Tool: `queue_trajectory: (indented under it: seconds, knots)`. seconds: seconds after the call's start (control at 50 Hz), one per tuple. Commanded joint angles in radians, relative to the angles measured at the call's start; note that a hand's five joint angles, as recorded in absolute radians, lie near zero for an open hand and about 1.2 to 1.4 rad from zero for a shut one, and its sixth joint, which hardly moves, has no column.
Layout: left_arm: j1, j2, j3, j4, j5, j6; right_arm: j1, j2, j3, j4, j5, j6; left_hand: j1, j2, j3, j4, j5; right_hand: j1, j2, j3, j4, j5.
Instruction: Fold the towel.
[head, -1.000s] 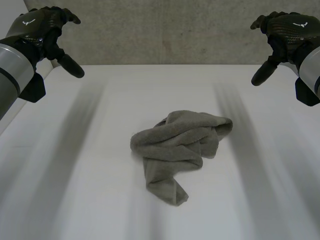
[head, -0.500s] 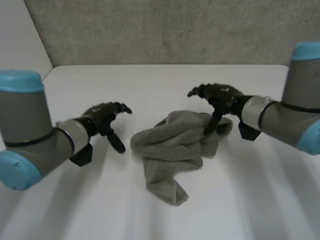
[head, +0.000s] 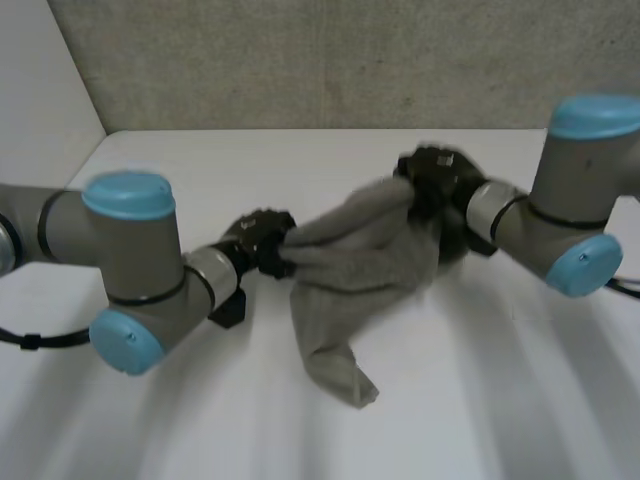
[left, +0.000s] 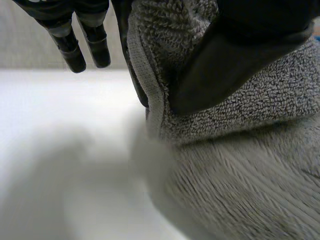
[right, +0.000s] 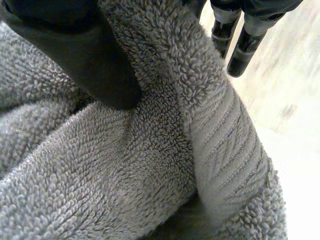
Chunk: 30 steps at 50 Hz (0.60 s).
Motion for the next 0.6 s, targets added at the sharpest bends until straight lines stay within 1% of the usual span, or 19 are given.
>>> queue_trajectory:
  seconds: [0.02,0.12,0.16,0.2,0.22,0.24,0.26,0.28,0.32,0.34,0.36,0.38,0.4,0.42,0.44,0.46,0.48,0.5,0.6]
  knots:
    - [0.025,0.116,0.153,0.003,-0.019,0.002,0.002,-0.185,0.044,-0.227,0.010,0.017,0.089,0.070,-0.058,-0.066,0.065,0.123,0.159,-0.053,-0.076,0.096]
    - [0.079,0.272,0.149,0.019,-0.011,0.005,-0.001,-0.387,0.266,-0.342,-0.016,0.045,0.089,0.070,-0.058,-0.066,0.065,0.123,0.159,-0.053,-0.076,0.096]
    - [0.093,0.318,0.131,0.030,-0.008,0.013,-0.001,-0.388,0.266,-0.342,-0.016,0.045,0.089,0.070,-0.058,-0.066,0.065,0.123,0.159,-0.053,-0.076,0.096]
    - [0.097,0.357,0.097,0.049,-0.003,0.016,-0.009,-0.460,0.443,-0.341,-0.040,0.030,0.089,0.070,-0.058,-0.066,0.065,0.123,0.159,-0.053,-0.076,0.096]
    - [0.100,0.377,0.065,0.064,-0.002,0.019,-0.009,-0.460,0.444,-0.341,-0.041,0.030,0.089,0.070,-0.058,-0.066,0.065,0.123,0.159,-0.053,-0.076,0.096]
    - [0.100,0.377,0.065,0.064,-0.002,0.019,-0.009,-0.475,0.511,-0.338,-0.059,0.017,0.089,0.070,-0.058,-0.066,0.065,-0.015,0.020,-0.053,-0.076,-0.043]
    - [0.103,0.389,0.024,0.075,0.001,0.022,-0.010,-0.494,0.594,-0.332,-0.086,-0.012,0.089,0.070,-0.058,-0.066,0.065,-0.359,-0.324,-0.053,-0.076,-0.387]
    - [0.106,0.394,-0.022,0.084,0.007,0.029,-0.010,-0.494,0.595,-0.332,-0.087,-0.012,0.089,0.070,-0.058,-0.066,0.065,-0.363,-0.327,-0.053,-0.076,-0.391]
    - [0.108,0.394,-0.075,0.090,0.015,0.048,-0.013,-0.524,0.743,-0.303,-0.135,-0.131,0.089,0.070,-0.058,-0.066,0.065,-0.968,-0.933,-0.053,-0.076,-0.996]
    - [0.110,0.391,-0.130,0.092,0.029,0.078,-0.013,-0.524,0.743,-0.302,-0.136,-0.131,0.089,0.070,-0.058,-0.066,0.065,-0.971,-0.935,-0.053,-0.076,-0.998]
    - [0.110,0.391,-0.130,0.092,0.029,0.079,-0.021,-0.530,0.801,-0.267,-0.143,-0.227,0.089,0.070,-0.058,-0.066,0.065,-1.098,-1.063,-0.053,-0.076,-1.126]
    - [0.110,0.385,-0.182,0.092,0.044,0.123,-0.021,-0.531,0.802,-0.267,-0.143,-0.228,0.089,0.070,-0.058,-0.066,0.065,-1.098,-1.063,-0.053,-0.076,-1.126]
    - [0.110,0.385,-0.182,0.092,0.044,0.123,-0.035,-0.534,0.840,-0.214,-0.143,-0.336,0.089,0.070,-0.058,-0.066,0.065,-1.098,-1.063,-0.053,-0.076,-1.126]
    - [0.110,0.379,-0.230,0.092,0.059,0.181,-0.051,-0.537,0.857,-0.147,-0.142,-0.433,0.089,0.070,-0.058,-0.066,0.065,-1.098,-1.063,-0.053,-0.076,-1.126]
    - [0.111,0.373,-0.280,0.093,0.070,0.247,-0.052,-0.537,0.857,-0.146,-0.142,-0.434,0.089,0.070,-0.058,-0.066,0.065,-1.098,-1.063,-0.053,-0.076,-1.126]
    - [0.111,0.373,-0.281,0.093,0.070,0.247,-0.070,-0.537,0.855,-0.068,-0.142,-0.514,0.089,0.070,-0.058,-0.066,0.065,-1.098,-1.063,-0.053,-0.076,-1.126]
    - [0.111,0.365,-0.323,0.093,0.075,0.319,-0.084,-0.538,0.848,0.007,-0.148,-0.570,0.089,0.070,-0.058,-0.066,0.065,-1.098,-1.063,-0.053,-0.076,-1.126]
    - [0.111,0.359,-0.366,0.092,0.073,0.386,-0.084,-0.538,0.848,0.007,-0.148,-0.570,0.089,0.070,-0.058,-0.066,0.065,-1.098,-1.063,-0.053,-0.076,-1.126]
    - [0.123,0.359,-0.471,0.095,0.069,0.511,-0.093,-0.538,0.786,0.075,-0.134,-0.547,0.089,0.070,-0.058,-0.066,0.065,-1.098,-1.063,-0.053,-0.076,-1.126]
